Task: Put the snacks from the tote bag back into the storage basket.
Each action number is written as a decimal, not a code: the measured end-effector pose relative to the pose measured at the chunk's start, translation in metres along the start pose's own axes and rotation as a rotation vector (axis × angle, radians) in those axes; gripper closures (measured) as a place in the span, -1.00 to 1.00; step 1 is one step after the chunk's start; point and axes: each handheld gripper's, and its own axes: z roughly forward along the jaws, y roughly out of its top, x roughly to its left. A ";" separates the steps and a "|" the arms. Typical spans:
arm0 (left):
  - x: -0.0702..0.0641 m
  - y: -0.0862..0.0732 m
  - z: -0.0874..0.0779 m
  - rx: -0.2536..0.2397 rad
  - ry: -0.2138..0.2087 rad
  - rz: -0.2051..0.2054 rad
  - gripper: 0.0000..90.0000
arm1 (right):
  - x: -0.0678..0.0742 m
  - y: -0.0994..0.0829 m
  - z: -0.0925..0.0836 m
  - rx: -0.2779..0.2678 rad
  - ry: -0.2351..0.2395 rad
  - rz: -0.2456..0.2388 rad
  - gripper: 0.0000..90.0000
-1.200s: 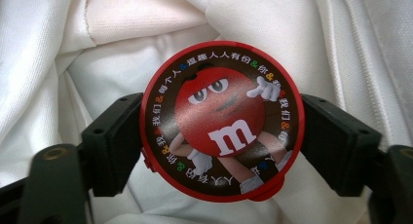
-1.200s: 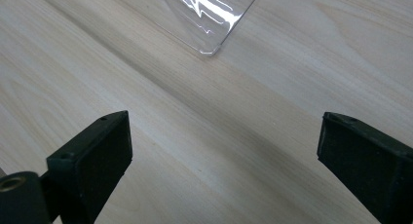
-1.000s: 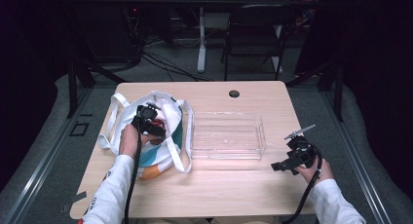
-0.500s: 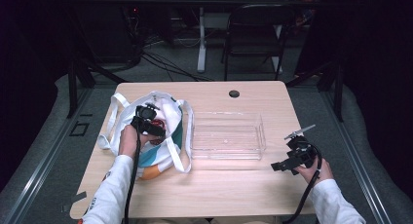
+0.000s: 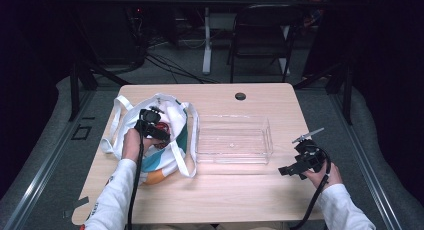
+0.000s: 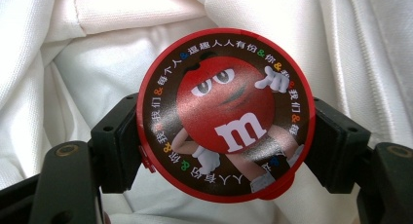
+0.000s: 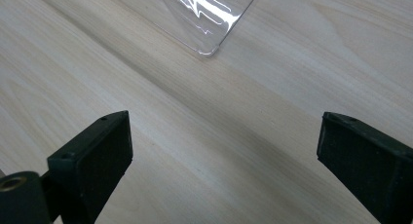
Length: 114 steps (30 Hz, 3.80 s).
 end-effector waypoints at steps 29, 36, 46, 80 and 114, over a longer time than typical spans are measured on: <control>-0.001 0.008 -0.047 -0.083 0.002 -0.014 -0.43 | -0.001 0.001 0.000 0.008 0.005 -0.006 -0.88; -0.004 0.010 -0.055 -0.096 0.000 -0.015 -0.43 | -0.001 0.001 0.000 0.013 0.007 -0.006 -0.88; -0.009 0.015 -0.066 -0.111 -0.006 -0.008 -0.43 | 0.000 0.001 -0.001 0.008 0.000 -0.010 -0.87; -0.039 0.059 -0.110 -0.189 -0.034 0.044 -0.43 | -0.001 0.001 0.000 0.001 0.004 0.001 -0.88; -0.079 0.079 -0.094 -0.199 -0.102 0.107 -0.43 | -0.001 0.000 0.000 0.012 0.009 0.002 -0.88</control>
